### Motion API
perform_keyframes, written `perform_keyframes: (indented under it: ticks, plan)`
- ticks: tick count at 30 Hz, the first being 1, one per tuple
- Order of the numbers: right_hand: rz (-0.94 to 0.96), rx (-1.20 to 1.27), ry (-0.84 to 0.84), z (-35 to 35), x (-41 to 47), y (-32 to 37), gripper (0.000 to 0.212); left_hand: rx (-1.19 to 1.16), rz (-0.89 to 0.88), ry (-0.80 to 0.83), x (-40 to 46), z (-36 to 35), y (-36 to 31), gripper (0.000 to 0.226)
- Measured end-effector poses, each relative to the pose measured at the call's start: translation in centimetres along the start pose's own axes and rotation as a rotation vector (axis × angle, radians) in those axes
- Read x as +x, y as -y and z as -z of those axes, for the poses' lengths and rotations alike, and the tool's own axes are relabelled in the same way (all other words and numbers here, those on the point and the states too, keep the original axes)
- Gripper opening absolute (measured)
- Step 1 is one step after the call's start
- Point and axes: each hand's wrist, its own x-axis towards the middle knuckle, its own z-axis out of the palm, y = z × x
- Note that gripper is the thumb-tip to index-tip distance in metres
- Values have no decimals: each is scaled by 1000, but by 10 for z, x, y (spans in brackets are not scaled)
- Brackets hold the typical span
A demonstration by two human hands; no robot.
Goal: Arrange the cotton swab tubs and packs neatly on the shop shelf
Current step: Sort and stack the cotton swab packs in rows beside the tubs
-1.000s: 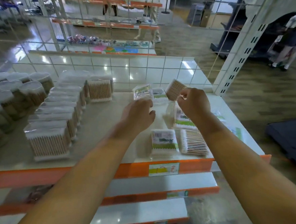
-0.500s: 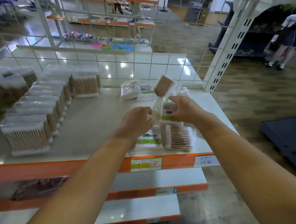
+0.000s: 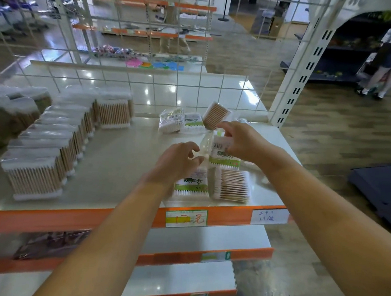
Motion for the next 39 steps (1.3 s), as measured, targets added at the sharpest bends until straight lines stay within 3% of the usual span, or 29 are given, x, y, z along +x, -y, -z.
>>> perform_keyframes:
  ticks: [8, 16, 23, 25, 27, 30, 33, 39]
  plan:
    - [47, -8, -14, 5, -3, -2, 57, -129, -35, 64, -3, 2, 1, 41]
    - [25, 114, -294, 7, -4, 3, 45, -277, -12, 8, -9, 10, 2, 53]
    - [-93, 529, -426, -3, -13, 12, 31, -493, 9, -155, -9, 25, 3, 56]
    - [-125, 572, -461, -10, -15, 18, 29, -546, 2, -148, -12, 25, 0, 43]
    - [-134, 604, -496, -15, -19, 24, 25, -625, -17, -172, -17, 25, -3, 14]
    - [-173, 679, -494, -25, -23, 31, 22, -724, 2, -228, -22, 25, -2, 7]
    - [-258, 811, -448, -39, -28, 32, 22, -818, 25, -271, -27, 30, -2, 22]
    - [-242, 1138, -399, -51, -43, 37, 25, -864, -19, -291, -30, 45, -11, 20]
